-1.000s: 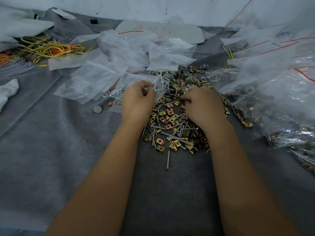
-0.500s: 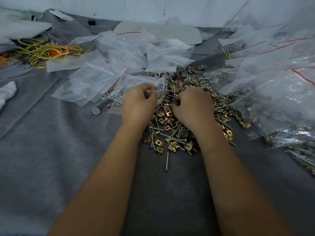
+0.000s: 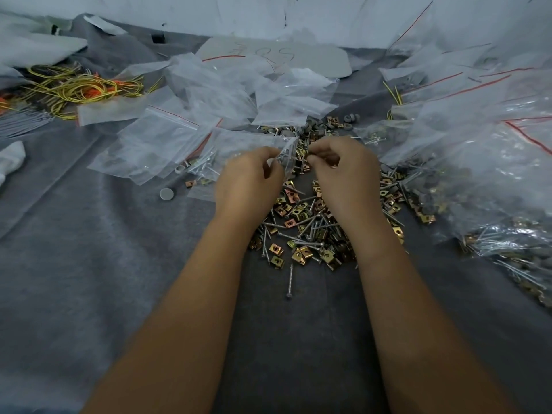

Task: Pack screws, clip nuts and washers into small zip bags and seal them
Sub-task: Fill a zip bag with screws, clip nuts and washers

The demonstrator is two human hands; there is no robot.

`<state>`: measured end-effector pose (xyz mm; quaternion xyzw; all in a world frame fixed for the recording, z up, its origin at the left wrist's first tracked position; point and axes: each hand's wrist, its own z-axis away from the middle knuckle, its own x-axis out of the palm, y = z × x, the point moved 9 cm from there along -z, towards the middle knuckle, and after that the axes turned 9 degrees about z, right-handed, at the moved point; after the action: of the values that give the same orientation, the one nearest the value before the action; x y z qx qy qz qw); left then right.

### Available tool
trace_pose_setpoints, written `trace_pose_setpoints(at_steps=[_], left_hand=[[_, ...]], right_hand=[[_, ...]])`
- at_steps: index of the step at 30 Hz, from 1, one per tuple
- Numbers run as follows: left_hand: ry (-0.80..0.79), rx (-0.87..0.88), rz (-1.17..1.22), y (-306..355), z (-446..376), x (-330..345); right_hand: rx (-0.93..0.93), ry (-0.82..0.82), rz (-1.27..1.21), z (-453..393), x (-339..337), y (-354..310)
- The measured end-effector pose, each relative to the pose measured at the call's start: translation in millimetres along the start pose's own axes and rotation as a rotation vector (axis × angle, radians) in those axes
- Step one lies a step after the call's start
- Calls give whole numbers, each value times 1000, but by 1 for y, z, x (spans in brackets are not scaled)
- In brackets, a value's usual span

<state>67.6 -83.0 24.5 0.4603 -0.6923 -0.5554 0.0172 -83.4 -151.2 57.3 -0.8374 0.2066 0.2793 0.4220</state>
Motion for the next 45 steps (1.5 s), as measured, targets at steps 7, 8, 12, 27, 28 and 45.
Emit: trace_pose_setpoints(at_steps=[7, 8, 12, 27, 28, 45], left_hand=[[25, -50, 93, -5, -1, -3], [34, -68, 109, -7, -1, -4], [60, -83, 158, -10, -2, -7], [17, -87, 198, -11, -3, -1], [14, -90, 200, -11, -3, -1], [3, -114, 237, -15, -3, 2]], right_hand=[[-9, -93, -82, 1, 13, -1], [15, -75, -51, 0, 8, 7], [87, -183, 141, 1, 7, 34], [-57, -298, 277, 6, 16, 22], [-42, -285, 242, 6, 15, 22], [-96, -280, 587, 8, 22, 14]])
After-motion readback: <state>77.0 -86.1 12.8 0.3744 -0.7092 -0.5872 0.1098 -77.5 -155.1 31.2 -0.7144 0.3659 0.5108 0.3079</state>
